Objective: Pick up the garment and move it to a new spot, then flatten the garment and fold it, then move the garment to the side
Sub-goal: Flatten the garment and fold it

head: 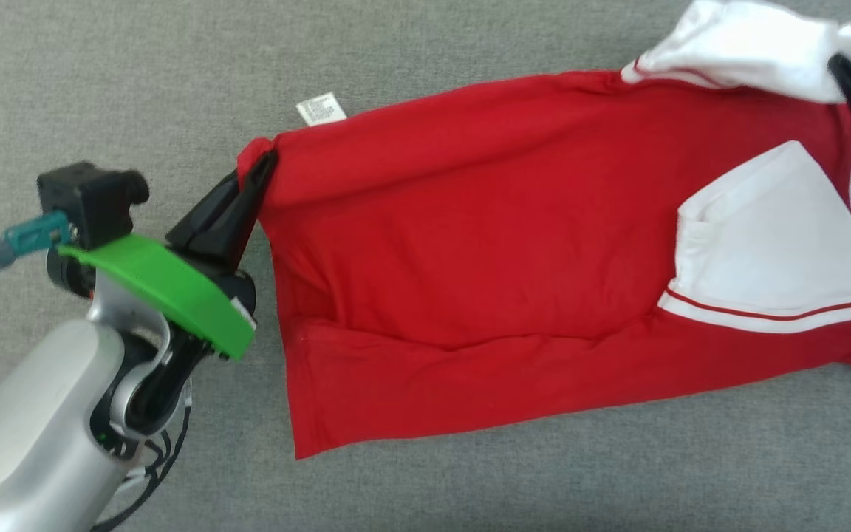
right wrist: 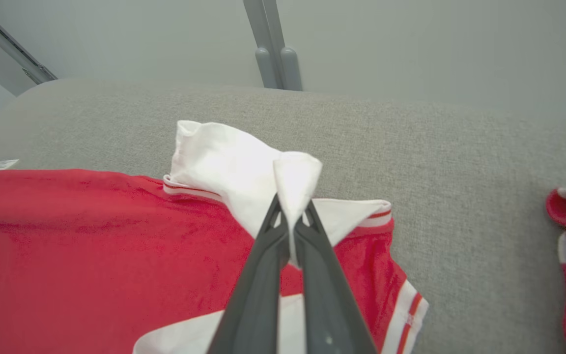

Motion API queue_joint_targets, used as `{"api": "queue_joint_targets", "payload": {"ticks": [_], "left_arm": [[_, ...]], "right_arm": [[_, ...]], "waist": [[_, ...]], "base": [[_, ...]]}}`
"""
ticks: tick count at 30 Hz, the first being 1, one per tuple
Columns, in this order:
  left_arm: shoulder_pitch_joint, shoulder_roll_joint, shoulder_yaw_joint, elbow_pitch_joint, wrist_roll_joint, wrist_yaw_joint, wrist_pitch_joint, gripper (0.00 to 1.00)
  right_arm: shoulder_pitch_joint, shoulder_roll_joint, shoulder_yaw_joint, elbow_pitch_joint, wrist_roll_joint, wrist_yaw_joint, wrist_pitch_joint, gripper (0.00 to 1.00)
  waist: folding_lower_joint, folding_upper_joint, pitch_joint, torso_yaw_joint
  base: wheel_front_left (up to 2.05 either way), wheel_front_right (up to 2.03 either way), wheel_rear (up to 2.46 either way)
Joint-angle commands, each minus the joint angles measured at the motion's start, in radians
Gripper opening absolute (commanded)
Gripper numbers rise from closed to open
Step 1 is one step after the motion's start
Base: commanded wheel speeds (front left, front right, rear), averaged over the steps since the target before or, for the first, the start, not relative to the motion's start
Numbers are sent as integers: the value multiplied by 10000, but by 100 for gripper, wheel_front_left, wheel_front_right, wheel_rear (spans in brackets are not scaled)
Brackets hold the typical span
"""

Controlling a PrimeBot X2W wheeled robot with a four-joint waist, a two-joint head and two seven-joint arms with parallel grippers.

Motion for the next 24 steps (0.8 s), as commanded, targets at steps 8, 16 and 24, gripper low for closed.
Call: {"api": "queue_joint_targets", "payload": {"ticks": [8,16,24], "left_arm": [[2124,946,-169,-1626,107,769,-387,0],[2748,1174,-99,-2351,215,1256,-645,0],[3201,1026,-641,-1757,351,1532,-404,100]], "right_arm": [[2159,748,-118,-608,38,2,-323,0],[2584,1166,-333,-609,69,1,-628,0],[3037,1248,-48,-187,-385,1,-371,100]], "waist": [[0,0,-1162,-1235],[0,0,-1314,-1180],[0,0,-1314,-1124]], "base": [[0,0,0],[0,0,0],[0,0,0]]}}
